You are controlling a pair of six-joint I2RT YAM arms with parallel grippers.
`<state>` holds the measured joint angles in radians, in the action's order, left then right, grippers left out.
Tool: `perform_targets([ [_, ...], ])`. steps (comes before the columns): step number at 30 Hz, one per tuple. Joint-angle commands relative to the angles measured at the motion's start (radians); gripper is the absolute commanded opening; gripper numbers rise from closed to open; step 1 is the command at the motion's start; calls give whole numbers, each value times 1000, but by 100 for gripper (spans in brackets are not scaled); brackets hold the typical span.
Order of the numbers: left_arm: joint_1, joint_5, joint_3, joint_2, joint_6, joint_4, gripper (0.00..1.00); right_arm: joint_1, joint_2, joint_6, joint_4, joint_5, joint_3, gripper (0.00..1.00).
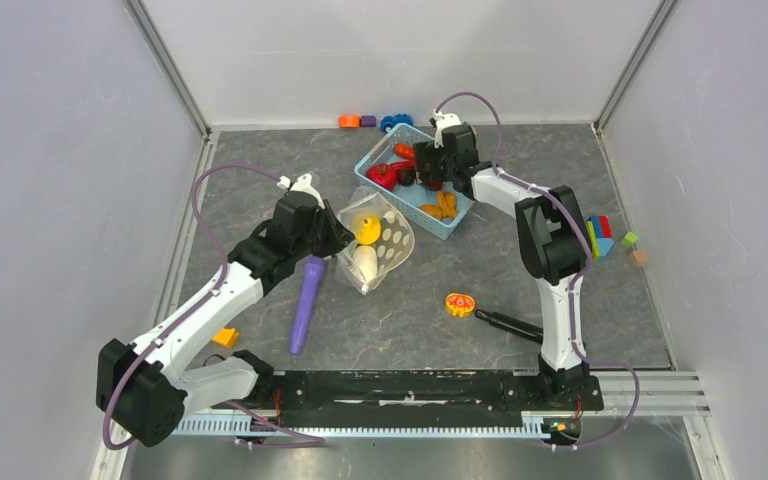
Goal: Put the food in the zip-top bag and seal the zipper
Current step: Pick up the fake fruit from the bin.
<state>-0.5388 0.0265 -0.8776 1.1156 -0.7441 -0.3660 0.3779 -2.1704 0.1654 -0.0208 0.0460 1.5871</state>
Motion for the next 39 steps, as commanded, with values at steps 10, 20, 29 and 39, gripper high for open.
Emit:
perform_targets([
  [10, 2, 52, 3, -53, -41, 7, 2, 16, -56, -1, -19, 17, 0, 67],
  [20, 2, 45, 18, -47, -52, 17, 2, 19, 111, -59, -67, 23, -111, 28],
  [29, 2, 47, 14, -45, -51, 27, 2, 19, 268, -72, -92, -2, -166, 19],
  [39, 2, 79, 1, -59, -43, -1, 2, 19, 470, -75, -115, -91, -210, 16],
])
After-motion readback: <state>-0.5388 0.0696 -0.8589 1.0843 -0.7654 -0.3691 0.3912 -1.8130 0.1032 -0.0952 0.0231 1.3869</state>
